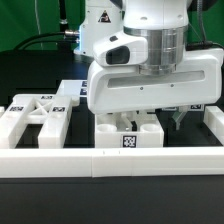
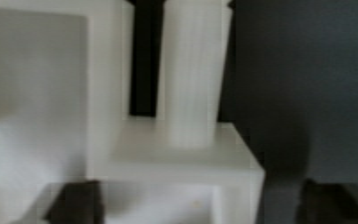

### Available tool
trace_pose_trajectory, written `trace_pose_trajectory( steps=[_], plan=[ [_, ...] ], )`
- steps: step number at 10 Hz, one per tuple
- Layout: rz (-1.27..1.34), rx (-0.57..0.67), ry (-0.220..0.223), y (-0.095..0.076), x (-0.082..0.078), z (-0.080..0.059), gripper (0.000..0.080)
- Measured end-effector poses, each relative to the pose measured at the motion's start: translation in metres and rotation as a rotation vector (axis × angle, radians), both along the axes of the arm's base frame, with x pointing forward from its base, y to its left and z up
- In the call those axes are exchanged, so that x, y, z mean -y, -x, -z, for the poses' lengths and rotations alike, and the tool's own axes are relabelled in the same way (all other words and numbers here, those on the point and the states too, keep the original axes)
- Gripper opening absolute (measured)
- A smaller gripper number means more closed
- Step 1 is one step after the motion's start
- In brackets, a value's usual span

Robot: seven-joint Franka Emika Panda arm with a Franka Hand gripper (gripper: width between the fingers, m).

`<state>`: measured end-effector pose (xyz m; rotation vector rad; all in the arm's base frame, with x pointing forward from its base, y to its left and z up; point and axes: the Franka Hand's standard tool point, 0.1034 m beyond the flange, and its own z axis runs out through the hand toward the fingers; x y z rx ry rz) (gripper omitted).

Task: Assemble chair

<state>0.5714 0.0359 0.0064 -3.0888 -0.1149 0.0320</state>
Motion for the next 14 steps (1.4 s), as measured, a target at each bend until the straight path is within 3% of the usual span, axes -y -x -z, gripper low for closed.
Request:
trace_pose_trajectory(
  steps=[1,2,3,4,5,10,14],
  plan=[
    [0.0,0.0,0.0,0.0,0.0,0.0,0.0411],
    [-0.001,0.0,0.0,0.0,0.0,0.0,0.0411],
    [-0.001,0.0,0.0,0.0,0.0,0.0,0.022],
    [-0.001,0.0,0.0,0.0,0.0,0.0,0.022],
    [-0.001,0.0,0.0,0.0,0.0,0.0,0.0056],
    [-0.002,0.001,-0.001,-0.001,-0.001,0.0,0.0031],
    [0.002,0.03,-0.01,-0.027,-0.034,-0.001,0.0031]
  ],
)
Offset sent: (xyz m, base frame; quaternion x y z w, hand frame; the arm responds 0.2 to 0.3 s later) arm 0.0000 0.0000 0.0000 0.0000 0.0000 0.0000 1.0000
